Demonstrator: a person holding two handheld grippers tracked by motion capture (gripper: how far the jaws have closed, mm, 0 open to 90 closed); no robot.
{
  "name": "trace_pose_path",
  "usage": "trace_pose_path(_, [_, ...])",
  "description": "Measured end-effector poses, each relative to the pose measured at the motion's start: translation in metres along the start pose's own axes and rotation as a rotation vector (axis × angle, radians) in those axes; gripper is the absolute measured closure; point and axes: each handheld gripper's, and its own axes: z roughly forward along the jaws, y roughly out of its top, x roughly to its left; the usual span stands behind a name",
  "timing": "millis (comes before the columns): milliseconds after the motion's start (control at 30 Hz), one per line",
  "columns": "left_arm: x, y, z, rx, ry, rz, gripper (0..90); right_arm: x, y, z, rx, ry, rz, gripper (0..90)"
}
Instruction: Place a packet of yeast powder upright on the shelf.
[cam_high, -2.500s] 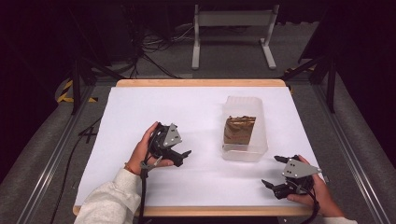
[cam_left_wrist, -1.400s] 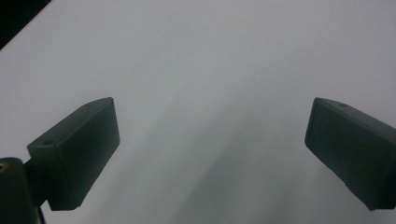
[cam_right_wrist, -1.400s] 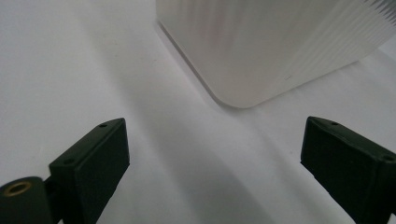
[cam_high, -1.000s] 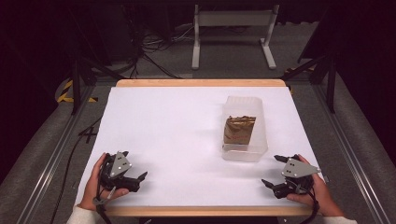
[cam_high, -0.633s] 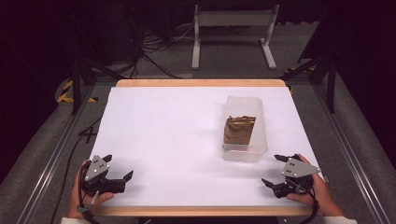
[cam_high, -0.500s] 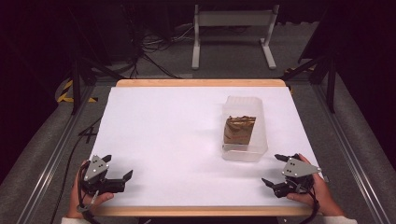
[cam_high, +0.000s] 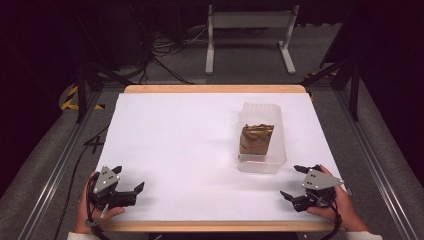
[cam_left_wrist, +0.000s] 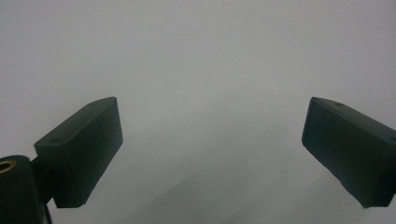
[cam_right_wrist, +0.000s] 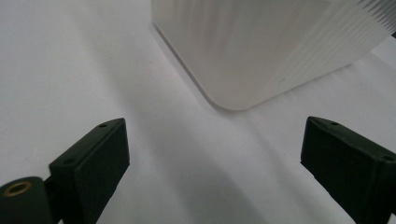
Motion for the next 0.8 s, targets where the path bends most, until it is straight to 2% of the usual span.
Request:
trace_pose_path(300, [-0.0026, 0.0011, 0.0021, 0.014, -0.002, 0.019, 5.4, -0.0007, -0.0001, -0.0013, -0.005, -0.004, 0.004, 8.4])
trace_pose_path(800, [-0.0036, 0.0018, 0.0065, 0.025, -0.013, 0.026, 5.4, -0.0017, -0.0016, -0.0020, -0.008, -0.013, 0.015, 8.4])
